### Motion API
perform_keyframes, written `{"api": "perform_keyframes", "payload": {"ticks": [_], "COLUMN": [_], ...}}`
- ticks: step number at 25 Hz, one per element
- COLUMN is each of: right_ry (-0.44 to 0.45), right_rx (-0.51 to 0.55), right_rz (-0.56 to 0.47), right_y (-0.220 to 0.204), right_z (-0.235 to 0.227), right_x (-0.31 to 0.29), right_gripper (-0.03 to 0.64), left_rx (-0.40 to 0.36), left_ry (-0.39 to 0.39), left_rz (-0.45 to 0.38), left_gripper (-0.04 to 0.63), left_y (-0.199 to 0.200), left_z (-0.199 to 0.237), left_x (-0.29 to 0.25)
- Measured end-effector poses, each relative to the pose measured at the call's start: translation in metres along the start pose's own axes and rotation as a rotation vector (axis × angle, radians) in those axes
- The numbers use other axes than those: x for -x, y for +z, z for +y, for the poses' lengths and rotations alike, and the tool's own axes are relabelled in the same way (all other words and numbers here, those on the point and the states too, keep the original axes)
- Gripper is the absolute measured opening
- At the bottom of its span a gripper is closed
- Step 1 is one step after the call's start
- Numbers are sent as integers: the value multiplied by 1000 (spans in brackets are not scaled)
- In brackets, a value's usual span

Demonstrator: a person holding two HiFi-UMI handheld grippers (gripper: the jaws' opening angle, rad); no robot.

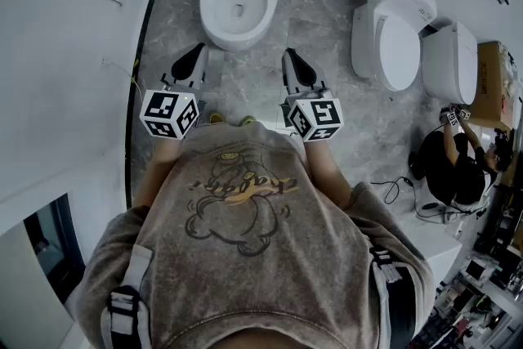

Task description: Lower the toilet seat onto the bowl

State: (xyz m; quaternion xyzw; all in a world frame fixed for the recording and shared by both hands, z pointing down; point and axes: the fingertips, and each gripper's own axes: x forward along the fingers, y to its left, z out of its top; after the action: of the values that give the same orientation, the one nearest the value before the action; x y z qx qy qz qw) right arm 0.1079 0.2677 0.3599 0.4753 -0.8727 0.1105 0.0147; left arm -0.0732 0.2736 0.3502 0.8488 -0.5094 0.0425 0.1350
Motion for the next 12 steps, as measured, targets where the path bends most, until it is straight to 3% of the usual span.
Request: {"api": "perform_keyframes", "payload": {"ticks": [12], "right_ry": [77], "right_rx": [-17], "right_rz": [16], "right_y": [-22], "right_z": [-24], "right_x": [-10], "right_gripper": [28], "left_rx": [0], "left_ry": [37], "left_rz": [-6], "left_gripper": [9], "left_y": [-15], "left_z": [3], "left_x": [-31]}}
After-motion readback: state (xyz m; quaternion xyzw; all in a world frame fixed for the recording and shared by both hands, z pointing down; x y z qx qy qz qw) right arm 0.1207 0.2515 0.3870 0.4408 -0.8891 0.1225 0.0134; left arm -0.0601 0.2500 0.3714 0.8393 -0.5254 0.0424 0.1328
